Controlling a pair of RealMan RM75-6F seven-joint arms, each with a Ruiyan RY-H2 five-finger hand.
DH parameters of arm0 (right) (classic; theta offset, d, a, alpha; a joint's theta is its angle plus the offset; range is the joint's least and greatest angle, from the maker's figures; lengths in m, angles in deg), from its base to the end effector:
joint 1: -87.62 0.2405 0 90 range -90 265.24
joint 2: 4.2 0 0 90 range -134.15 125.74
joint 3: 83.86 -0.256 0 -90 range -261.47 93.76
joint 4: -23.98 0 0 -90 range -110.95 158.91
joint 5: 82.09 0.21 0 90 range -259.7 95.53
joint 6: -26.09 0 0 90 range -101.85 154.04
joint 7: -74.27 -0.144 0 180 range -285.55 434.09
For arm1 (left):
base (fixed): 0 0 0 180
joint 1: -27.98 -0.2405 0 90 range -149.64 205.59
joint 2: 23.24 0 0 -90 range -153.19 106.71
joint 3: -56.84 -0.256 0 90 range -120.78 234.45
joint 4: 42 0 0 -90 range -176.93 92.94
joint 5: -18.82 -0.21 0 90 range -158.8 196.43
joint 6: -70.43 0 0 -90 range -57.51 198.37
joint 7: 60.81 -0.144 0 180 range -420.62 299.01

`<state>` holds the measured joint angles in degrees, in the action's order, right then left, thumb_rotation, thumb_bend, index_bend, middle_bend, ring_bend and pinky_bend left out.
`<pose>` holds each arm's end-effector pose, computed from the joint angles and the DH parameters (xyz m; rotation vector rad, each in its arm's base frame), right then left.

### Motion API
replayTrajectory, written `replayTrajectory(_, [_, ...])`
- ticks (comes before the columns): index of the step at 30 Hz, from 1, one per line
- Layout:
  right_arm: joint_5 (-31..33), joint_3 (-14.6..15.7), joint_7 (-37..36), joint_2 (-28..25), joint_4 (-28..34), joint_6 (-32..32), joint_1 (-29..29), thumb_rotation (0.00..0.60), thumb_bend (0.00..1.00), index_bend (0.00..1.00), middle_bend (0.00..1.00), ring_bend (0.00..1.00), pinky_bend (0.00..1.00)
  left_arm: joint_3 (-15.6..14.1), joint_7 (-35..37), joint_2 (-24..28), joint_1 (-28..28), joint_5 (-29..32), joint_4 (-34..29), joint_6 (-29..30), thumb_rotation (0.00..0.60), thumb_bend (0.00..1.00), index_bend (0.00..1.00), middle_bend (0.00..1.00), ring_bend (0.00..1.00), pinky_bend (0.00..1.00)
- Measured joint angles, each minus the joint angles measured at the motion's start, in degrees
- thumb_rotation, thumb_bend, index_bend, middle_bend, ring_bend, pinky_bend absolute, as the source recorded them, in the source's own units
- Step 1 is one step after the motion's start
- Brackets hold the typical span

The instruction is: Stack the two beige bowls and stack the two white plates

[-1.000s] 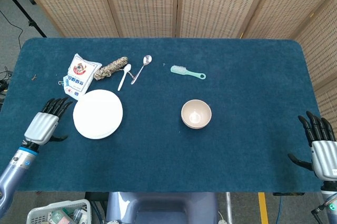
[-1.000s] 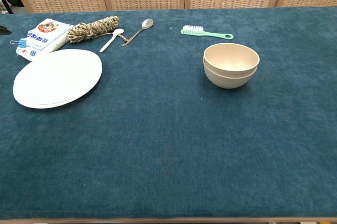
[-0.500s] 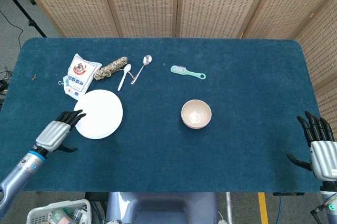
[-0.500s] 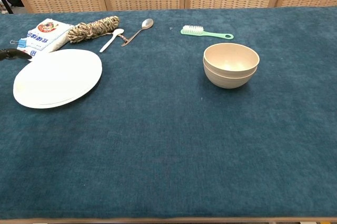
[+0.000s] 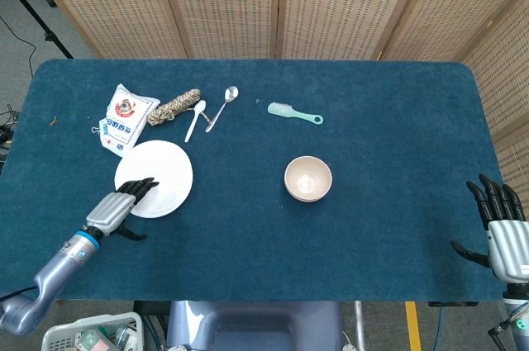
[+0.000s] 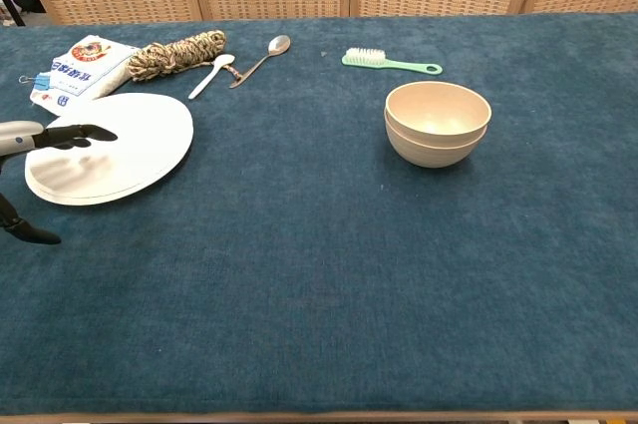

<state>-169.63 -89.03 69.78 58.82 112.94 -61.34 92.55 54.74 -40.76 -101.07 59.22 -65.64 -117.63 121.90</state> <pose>-0.3138 -0.1903 0.1808 1.3592 -0.8292 0.9774 -0.2848 0.2915 0.0274 -1.8517 -1.3275 -0.8193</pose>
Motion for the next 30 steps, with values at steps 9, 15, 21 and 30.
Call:
replayTrajectory(9, [0.0,0.0,0.1,-0.1,0.1,-0.2,-0.1,0.600,0.00,0.00,0.00,0.00,0.00,-0.8,0.2,0.2,0.2,-0.5,-1.2,-0.8,0.600,0.02,0.00,0.00,0.00,0.00])
replayTrajectory(15, [0.0,-0.1,-0.1,-0.2,0.3,-0.4,-0.2,0.600,0.00,0.00,0.00,0.00,0.00,-0.9,0.6,0.5,0.5,-0.3,-1.7,-1.4,0.600,0.02,0.00,0.00,0.00,0.00])
replayTrajectory(21, [0.0,0.0,0.0,-0.2,0.3,-0.3,-0.1,0.600,0.00,0.00,0.00,0.00,0.00,-1.3,1.4,1.0,0.4,-0.9,-2.8,-1.3,0.600,0.02,0.00,0.00,0.00,0.00])
replayTrajectory(30, [0.0,-0.1,-0.1,-0.3,0.4,-0.4,-0.2,0.600,0.00,0.00,0.00,0.00,0.00,-2.1,1.8,2.4,0.6,-1.5,-5.0,-1.9,0.600,0.02,0.00,0.00,0.00,0.00])
